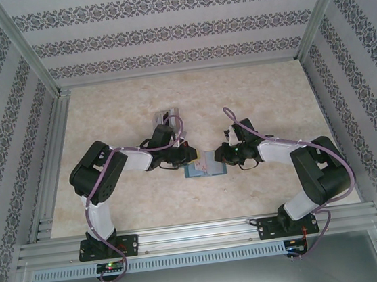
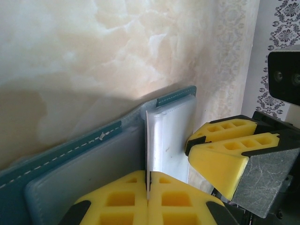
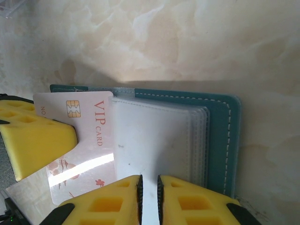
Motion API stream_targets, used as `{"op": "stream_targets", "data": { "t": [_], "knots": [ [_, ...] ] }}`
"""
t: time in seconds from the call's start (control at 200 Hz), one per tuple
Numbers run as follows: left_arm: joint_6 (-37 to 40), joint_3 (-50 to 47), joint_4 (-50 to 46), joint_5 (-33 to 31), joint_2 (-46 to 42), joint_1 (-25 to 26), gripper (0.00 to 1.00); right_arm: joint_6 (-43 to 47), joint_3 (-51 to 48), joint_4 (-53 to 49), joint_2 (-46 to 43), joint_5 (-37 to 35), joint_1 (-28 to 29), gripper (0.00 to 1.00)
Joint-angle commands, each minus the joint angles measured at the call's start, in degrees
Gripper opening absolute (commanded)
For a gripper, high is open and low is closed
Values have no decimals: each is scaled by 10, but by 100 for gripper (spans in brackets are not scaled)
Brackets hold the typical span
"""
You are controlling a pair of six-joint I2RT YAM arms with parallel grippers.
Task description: Put the credit cards into the card holder
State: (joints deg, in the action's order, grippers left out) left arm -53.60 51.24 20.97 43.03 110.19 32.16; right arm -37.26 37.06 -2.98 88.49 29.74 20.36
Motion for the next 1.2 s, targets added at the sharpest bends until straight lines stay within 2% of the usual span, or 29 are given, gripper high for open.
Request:
{"op": "stream_targets", "data": {
  "t": [0.0, 0.195, 0.31, 0.47, 0.699, 0.819, 0.984, 1.194],
  "knots": [
    [5, 14, -6, 13, -17, 10, 0, 14, 4, -46, -13, -29, -2, 20],
    [2, 14, -15, 16, -53, -2, 0, 15, 26, -75, -58, -21, -2, 23],
    [-3, 17, -8, 25, -68, -4, 0, 1, 28, -54, -69, 9, -1, 29],
    [-32, 10, 38, 40, -76, -8, 0, -28, 22, -5, -67, 62, 2, 38],
    [-98, -17, 143, 55, -73, -24, 0, -95, -7, 101, -78, 127, -1, 41],
    [-117, -18, 171, 65, -73, -24, 0, -97, -4, 105, -72, 133, -1, 41],
    [-124, -22, 179, 76, -82, -24, 0, -125, -11, 152, -65, 147, -3, 37],
    [-99, -25, 143, 70, -89, -27, 0, -126, -13, 149, -76, 147, -4, 14]
  ]
}}
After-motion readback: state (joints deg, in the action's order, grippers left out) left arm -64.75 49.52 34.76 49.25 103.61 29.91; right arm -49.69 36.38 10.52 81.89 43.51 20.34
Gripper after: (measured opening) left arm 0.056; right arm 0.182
